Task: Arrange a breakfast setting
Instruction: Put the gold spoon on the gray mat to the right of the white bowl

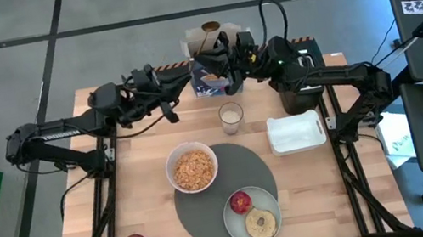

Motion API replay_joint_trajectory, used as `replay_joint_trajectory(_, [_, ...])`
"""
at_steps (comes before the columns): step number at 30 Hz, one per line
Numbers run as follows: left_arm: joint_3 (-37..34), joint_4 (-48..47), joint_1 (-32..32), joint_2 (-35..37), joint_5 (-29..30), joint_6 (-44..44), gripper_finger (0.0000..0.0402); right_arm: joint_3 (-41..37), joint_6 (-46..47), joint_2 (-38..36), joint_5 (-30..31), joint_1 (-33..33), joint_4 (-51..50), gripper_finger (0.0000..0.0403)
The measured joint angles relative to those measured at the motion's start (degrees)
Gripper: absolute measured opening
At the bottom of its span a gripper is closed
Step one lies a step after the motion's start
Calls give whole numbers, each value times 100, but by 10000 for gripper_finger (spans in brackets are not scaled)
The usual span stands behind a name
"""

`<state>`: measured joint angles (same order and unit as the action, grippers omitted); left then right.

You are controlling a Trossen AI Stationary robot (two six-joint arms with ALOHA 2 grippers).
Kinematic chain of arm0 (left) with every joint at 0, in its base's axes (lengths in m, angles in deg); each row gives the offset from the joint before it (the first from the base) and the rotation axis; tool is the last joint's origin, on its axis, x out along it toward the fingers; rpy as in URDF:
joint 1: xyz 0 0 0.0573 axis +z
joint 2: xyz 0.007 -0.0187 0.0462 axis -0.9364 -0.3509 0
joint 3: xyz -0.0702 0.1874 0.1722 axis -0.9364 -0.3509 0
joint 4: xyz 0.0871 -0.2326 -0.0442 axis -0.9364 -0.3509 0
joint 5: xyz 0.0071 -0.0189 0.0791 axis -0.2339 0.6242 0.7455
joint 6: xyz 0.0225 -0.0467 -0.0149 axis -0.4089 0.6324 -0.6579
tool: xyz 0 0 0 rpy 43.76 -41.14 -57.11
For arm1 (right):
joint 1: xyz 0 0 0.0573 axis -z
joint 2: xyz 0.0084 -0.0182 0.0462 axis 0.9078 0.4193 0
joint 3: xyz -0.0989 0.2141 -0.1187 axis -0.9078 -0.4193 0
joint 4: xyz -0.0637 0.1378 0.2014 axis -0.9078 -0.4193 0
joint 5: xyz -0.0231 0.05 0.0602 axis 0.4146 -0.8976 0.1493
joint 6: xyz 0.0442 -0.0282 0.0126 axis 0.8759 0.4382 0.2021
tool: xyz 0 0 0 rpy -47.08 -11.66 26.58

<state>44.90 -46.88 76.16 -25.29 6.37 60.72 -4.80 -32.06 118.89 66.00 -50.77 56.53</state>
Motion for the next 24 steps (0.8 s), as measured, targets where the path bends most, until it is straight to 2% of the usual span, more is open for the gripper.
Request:
replay_joint_trajectory(7, [0, -2, 13, 0, 4, -1051, 95, 0, -62, 0, -45, 0, 22, 16])
replay_joint_trajectory(16, [16, 43, 13, 148, 381, -1489, 163, 0, -170, -8, -247, 37, -151, 16])
replay_joint_trajectory(21, [204, -284, 15, 634, 416, -1670, 175, -9, -871, -117, -368, 32, -1088, 16])
replay_joint_trajectory(24, [210, -727, 15, 1046, 670, -1692, 175, 125, -1590, -296, -278, 26, -2329, 16])
